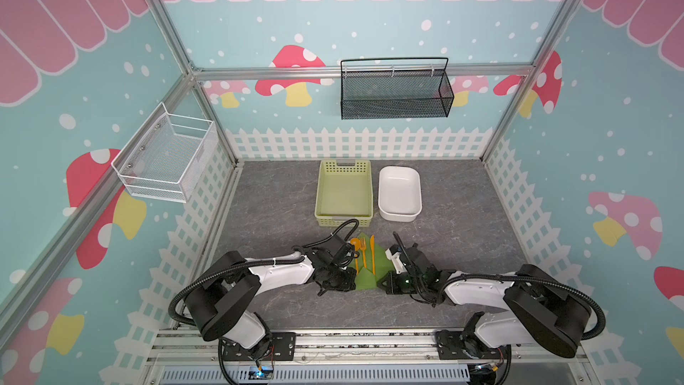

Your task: Place the utensils on the paper napkin and roll it up

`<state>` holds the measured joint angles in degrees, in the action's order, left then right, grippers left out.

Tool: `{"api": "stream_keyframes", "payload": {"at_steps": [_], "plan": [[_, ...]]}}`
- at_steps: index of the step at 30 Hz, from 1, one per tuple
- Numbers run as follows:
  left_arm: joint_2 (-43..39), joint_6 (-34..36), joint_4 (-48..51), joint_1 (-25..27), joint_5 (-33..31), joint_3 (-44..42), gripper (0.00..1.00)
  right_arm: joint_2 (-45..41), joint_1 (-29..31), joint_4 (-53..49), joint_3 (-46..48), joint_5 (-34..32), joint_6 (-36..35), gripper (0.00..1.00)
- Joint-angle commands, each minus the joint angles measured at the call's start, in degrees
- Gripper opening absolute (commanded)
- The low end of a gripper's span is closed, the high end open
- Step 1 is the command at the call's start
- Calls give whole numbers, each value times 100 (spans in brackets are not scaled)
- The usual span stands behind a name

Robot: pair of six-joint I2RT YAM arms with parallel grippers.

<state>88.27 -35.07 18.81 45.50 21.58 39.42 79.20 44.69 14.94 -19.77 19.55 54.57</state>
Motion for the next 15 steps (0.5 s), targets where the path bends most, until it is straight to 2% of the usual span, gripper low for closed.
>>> {"api": "stream_keyframes", "payload": {"at_steps": [1, 15], "plan": [[187, 263, 1321, -67, -984, -291, 2, 234, -30, -1059, 343, -398, 116, 0], [-310, -17, 1462, -67, -1238, -390, 5, 253, -39, -1055, 351, -369, 122, 0]]}}
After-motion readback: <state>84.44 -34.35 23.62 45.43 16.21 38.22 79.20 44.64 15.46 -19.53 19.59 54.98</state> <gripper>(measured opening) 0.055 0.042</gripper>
